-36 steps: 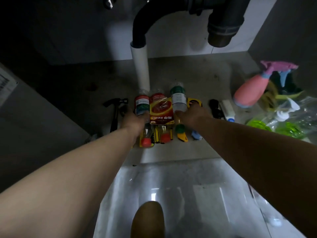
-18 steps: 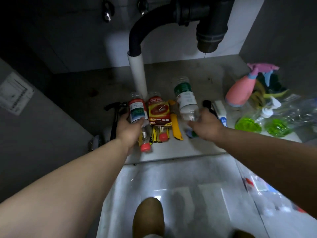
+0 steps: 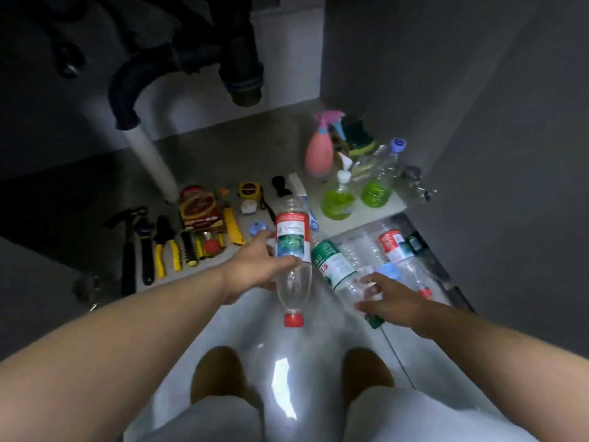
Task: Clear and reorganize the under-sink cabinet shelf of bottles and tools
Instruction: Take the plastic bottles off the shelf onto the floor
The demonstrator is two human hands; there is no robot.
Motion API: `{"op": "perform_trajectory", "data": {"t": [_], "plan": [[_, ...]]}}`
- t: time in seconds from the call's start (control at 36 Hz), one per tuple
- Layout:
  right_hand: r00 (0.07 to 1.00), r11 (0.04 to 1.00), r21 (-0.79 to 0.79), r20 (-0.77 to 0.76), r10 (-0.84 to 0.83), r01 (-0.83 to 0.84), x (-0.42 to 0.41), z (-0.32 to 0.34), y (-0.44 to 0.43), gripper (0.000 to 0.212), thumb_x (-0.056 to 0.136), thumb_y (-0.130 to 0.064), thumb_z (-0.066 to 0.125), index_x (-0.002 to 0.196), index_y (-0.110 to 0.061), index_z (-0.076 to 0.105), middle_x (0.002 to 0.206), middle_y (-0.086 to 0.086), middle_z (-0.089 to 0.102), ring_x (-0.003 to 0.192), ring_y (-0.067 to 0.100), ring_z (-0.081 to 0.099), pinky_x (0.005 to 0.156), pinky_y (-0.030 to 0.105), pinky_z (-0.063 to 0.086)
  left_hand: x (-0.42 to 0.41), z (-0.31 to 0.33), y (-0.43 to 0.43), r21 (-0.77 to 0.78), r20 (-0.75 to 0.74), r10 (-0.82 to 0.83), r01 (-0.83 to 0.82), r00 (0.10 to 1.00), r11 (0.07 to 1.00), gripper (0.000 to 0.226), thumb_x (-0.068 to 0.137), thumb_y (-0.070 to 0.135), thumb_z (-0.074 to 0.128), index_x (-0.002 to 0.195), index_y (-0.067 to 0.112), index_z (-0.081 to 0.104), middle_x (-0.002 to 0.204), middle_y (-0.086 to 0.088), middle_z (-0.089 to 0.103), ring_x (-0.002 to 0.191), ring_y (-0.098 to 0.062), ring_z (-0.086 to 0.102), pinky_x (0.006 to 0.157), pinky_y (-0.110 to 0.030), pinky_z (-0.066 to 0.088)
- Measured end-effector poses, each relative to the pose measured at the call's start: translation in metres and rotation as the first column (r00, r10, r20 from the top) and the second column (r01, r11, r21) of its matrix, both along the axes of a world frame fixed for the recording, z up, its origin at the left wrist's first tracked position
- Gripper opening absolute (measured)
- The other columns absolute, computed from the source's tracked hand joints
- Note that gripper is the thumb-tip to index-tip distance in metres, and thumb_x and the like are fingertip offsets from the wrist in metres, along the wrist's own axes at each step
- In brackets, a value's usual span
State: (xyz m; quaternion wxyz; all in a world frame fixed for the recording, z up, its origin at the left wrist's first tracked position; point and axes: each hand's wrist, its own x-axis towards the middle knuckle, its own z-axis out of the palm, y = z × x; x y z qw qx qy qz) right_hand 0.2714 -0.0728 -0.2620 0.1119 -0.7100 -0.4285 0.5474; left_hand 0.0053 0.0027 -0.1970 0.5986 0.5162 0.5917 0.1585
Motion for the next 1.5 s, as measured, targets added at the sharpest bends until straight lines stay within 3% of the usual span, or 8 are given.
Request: {"op": "perform_trajectory", "data": {"t": [0.06,0.17,0.25,0.44,0.92,1.17,1.31,1.5], "plan": [[0.999,0.999,0.012,0.015,-0.03,0.03,-0.001,-0.011,-0.003,0.056,0.086,-0.025,0.078,0.133,-0.025,0.047,0.108,-0.003,0.058,0.087,0.012,0.062,0.054,0.014,0.048,0.006,-0.004,-0.006,-0.088,0.013,-0.065,0.066,0.998,0.994,0.058,0.085,0.027,0.079,0.132,0.028,0.045,0.111,0.001,0.068,0.086,-0.009,0.074,0.06,-0.026,0.06],[0.981,0.98,0.157,0.131,-0.145,0.124,0.007,-0.022,-0.004,0.061,0.085,-0.023,0.077,0.136,-0.02,0.044,0.114,0.001,0.06,0.096,0.019,0.063,0.072,0.029,0.056,0.026,-0.022,-0.019,-0.13,0.043,-0.025,0.031,0.999,0.991,0.052,0.087,0.026,0.077,0.132,0.028,0.051,0.12,-0.003,0.068,0.105,-0.021,0.07,0.086,-0.052,0.061],[0.925,0.956,0.228,0.288,-0.248,0.185,0.038,-0.033,-0.003,0.059,0.083,-0.022,0.079,0.132,-0.014,0.048,0.124,0.009,0.062,0.106,0.026,0.063,0.09,0.039,0.054,0.066,-0.048,-0.026,-0.195,0.009,0.04,-0.037,0.999,0.98,0.056,0.085,0.028,0.079,0.132,0.021,0.049,0.119,-0.004,0.066,0.102,-0.021,0.068,0.082,-0.048,0.062],[0.848,0.964,0.215,0.473,-0.241,0.154,0.073,-0.046,0.007,0.062,0.088,-0.028,0.072,0.14,-0.014,0.041,0.139,0.012,0.053,0.121,0.035,0.059,0.101,0.049,0.05,0.134,-0.098,-0.026,-0.23,-0.025,0.127,-0.13,0.992,0.964,0.069,0.083,0.034,0.08,0.138,0.012,0.045,0.128,-0.012,0.059,0.11,-0.029,0.064,0.083,-0.052,0.061],[0.804,0.963,0.263,0.561,-0.196,0.052,0.07,-0.08,0.016,0.07,0.094,-0.03,0.065,0.152,-0.024,0.027,0.155,0.011,0.03,0.121,0.036,0.059,0.096,0.046,0.052,0.182,-0.142,0.003,-0.094,-0.136,0.209,-0.223,0.968,0.97,0.071,0.084,0.035,0.08,0.138,0.013,0.04,0.133,-0.012,0.059,0.116,-0.029,0.063,0.097,-0.044,0.056],[0.809,0.962,0.27,0.552,-0.199,0.053,0.069,-0.089,0.014,0.076,0.096,-0.029,0.062,0.156,-0.036,0.016,0.159,0.009,0.022,0.122,0.032,0.06,0.094,0.044,0.054,0.197,-0.146,0.006,-0.08,-0.112,0.228,-0.238,0.967,0.968,0.064,0.084,0.034,0.08,0.135,0.013,0.048,0.128,-0.008,0.064,0.109,-0.025,0.067,0.084,-0.032,0.054],[0.817,0.959,0.28,0.544,-0.191,0.038,0.069,-0.093,0.014,0.077,0.097,-0.028,0.06,0.155,-0.038,0.011,0.157,0.01,0.023,0.118,0.03,0.062,0.093,0.043,0.054,0.197,-0.144,0.01,-0.097,-0.118,0.182,-0.193,0.976,0.976,0.061,0.085,0.032,0.079,0.135,0.01,0.052,0.129,-0.012,0.063,0.111,-0.03,0.067,0.094,-0.046,0.058],[0.79,0.94,0.341,0.577,-0.207,-0.003,0.067,-0.097,0.015,0.078,0.095,-0.028,0.062,0.156,-0.031,0.013,0.155,0.012,0.031,0.134,0.032,0.047,0.105,0.046,0.046,0.196,-0.146,0.013,-0.083,-0.145,0.131,-0.144,0.981,0.986,0.057,0.087,0.037,0.076,0.135,0.015,0.055,0.132,-0.012,0.062,0.116,-0.03,0.064,0.099,-0.046,0.055]]}}
